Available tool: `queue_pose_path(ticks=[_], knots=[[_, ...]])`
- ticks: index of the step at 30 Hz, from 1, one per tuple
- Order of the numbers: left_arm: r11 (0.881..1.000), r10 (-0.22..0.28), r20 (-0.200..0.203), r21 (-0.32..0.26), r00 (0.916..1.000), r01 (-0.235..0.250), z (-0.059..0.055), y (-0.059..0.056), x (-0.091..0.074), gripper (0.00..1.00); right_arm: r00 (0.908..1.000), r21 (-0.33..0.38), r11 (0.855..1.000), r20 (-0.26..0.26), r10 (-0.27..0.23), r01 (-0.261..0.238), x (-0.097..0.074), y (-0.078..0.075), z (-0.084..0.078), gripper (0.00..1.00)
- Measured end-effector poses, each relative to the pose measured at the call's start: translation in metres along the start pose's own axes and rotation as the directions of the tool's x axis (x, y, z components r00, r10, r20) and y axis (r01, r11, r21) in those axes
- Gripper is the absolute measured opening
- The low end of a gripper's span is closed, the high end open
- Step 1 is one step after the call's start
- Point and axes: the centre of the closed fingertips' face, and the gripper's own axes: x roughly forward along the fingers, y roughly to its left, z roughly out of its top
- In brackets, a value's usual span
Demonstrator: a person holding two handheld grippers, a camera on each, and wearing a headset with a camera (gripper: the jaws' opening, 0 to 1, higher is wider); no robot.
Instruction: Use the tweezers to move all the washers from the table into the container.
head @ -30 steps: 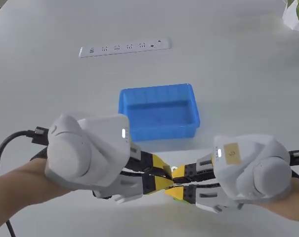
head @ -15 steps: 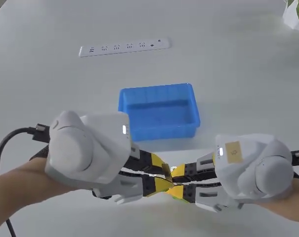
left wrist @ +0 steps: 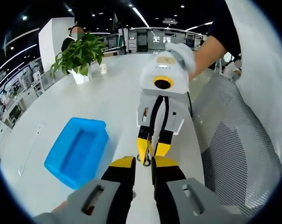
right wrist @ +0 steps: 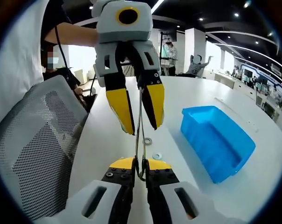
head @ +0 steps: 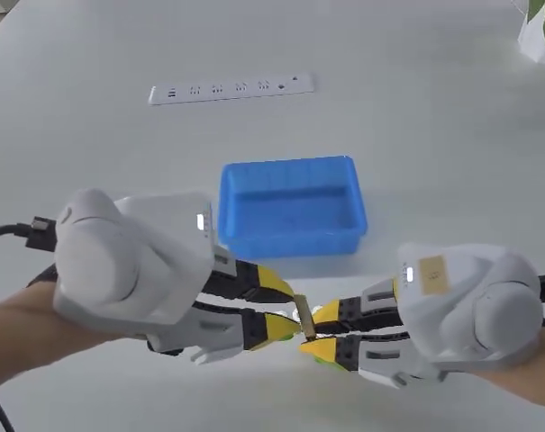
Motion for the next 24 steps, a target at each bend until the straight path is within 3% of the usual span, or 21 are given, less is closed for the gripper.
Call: queue_pose_path(ticks=[11,24], knots=[[0.999,0.040,0.021,-0.019,0.9990,-0.040,0.000,0.003,-0.014,0.17,0.9986,0.038,0.999,0.050,0.014,-0.015,-0.006,-0.006,0.016,0.09],[0.994,0.100,0.044,-0.056,0.9940,-0.098,-0.003,0.026,-0.046,0.20,0.9976,-0.014,0.999,0.057,0.040,-0.040,-0.020,-0.022,0.038,0.09]])
